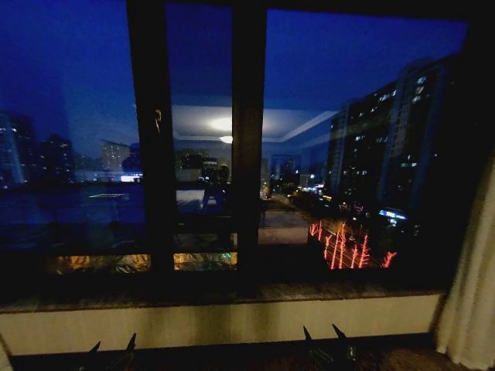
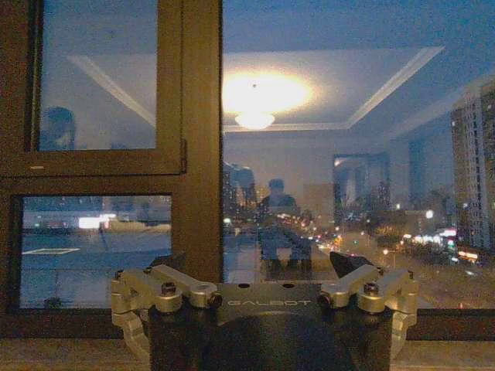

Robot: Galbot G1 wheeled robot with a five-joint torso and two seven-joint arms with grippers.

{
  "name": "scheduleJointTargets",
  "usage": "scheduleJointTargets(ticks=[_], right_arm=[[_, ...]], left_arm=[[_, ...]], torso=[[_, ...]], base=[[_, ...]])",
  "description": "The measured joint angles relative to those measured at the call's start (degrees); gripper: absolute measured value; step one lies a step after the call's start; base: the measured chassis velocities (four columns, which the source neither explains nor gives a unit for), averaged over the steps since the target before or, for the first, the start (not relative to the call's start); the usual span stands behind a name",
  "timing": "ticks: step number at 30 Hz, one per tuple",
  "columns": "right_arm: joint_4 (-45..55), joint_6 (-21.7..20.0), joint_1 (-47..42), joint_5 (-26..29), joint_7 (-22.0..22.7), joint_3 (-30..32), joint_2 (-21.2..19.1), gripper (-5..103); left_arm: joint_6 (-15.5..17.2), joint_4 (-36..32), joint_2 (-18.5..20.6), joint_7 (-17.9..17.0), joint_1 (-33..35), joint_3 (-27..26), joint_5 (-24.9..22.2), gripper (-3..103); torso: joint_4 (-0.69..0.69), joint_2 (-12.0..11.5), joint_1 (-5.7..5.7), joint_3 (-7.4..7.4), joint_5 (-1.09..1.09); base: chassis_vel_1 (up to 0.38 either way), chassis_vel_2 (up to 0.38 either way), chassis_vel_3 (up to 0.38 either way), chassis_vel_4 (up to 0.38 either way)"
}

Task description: Open the curtains by pulling them apart, changing their state from closed to fully open.

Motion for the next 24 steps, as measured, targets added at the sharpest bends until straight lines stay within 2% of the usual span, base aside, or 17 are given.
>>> scheduleJointTargets(ticks=[5,12,17,24], right_arm=[[-0.28,0.66,0.23,-0.41,0.19,-0.08,-0.01,100],[-0.55,1.62,1.0,-0.89,0.97,-0.04,0.0,100],[-0.67,1.66,0.98,-0.85,1.21,0.01,0.01,100],[-1.02,1.69,0.82,-0.86,1.25,-0.09,0.0,100]], left_arm=[[-0.07,0.17,0.02,0.0,-0.18,0.01,-0.03,100],[-0.43,0.82,-0.32,-0.01,-0.71,0.76,0.16,100],[-0.47,0.95,-0.37,-0.08,-0.83,0.89,0.26,100],[-0.52,1.09,-0.3,-0.09,-0.82,0.55,0.21,100]], torso=[[-0.01,0.0,-0.01,0.0,0.07],[0.0,-0.01,0.02,0.01,0.01],[0.01,0.0,0.02,0.0,0.01],[0.0,0.0,0.02,0.01,0.02]], base=[[-0.138,-0.163,0.136,0.157],[-0.03,-0.046,0.028,0.031],[0.107,-0.031,-0.09,0.037],[0.162,-0.153,-0.164,0.165]])
